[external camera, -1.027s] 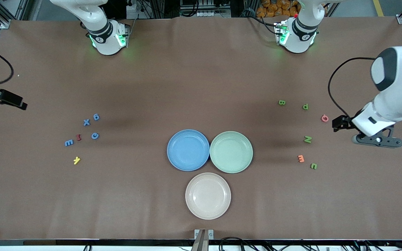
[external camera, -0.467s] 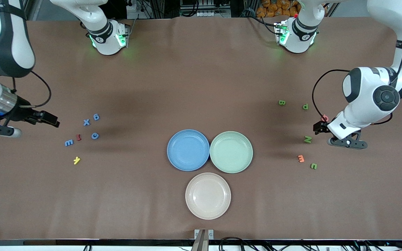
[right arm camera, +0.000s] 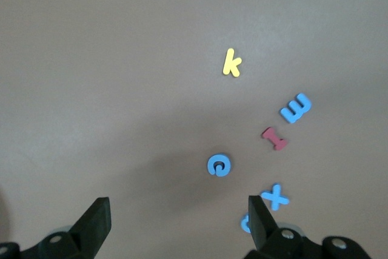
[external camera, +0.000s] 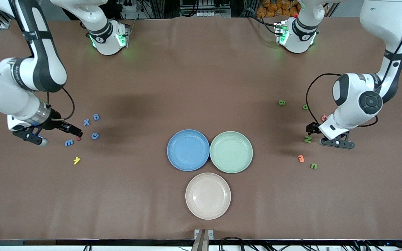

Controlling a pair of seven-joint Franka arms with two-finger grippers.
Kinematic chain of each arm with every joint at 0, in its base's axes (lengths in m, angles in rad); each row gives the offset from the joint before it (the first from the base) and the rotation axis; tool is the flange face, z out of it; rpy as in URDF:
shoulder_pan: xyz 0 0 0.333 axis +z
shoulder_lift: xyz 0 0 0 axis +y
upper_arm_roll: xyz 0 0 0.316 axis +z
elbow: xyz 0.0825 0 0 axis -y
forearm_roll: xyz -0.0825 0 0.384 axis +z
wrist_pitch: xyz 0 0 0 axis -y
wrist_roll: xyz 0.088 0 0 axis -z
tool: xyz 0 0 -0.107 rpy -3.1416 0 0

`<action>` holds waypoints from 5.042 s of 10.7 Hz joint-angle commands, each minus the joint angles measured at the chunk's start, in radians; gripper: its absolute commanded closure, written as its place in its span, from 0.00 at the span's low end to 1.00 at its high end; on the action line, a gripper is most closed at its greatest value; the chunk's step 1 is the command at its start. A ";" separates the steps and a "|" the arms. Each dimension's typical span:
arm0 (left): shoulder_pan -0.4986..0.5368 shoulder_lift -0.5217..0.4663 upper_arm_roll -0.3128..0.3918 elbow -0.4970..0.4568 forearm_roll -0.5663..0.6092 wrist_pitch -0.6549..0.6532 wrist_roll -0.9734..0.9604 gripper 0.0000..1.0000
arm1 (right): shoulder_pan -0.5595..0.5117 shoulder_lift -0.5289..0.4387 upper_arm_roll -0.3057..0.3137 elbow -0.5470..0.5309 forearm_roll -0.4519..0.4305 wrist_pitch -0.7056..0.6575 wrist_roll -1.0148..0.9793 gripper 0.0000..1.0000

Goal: Sort letters by color into matching plates
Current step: 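Grasp the blue c and a green letter with the right and left grippers, then release the letters into the matching plates with the right and left grippers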

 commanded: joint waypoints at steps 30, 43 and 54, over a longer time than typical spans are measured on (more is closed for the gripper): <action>-0.089 0.168 -0.215 0.207 -0.017 0.114 -0.212 1.00 | 0.014 0.271 0.008 -0.164 0.094 0.385 0.295 0.56; -0.295 0.342 -0.210 0.417 -0.001 0.114 -0.490 0.19 | 0.116 0.214 0.081 0.034 0.054 0.195 0.129 0.80; 0.072 0.278 -0.183 0.399 0.017 -0.033 0.236 0.00 | 0.508 0.390 0.092 0.405 0.059 0.142 0.271 0.81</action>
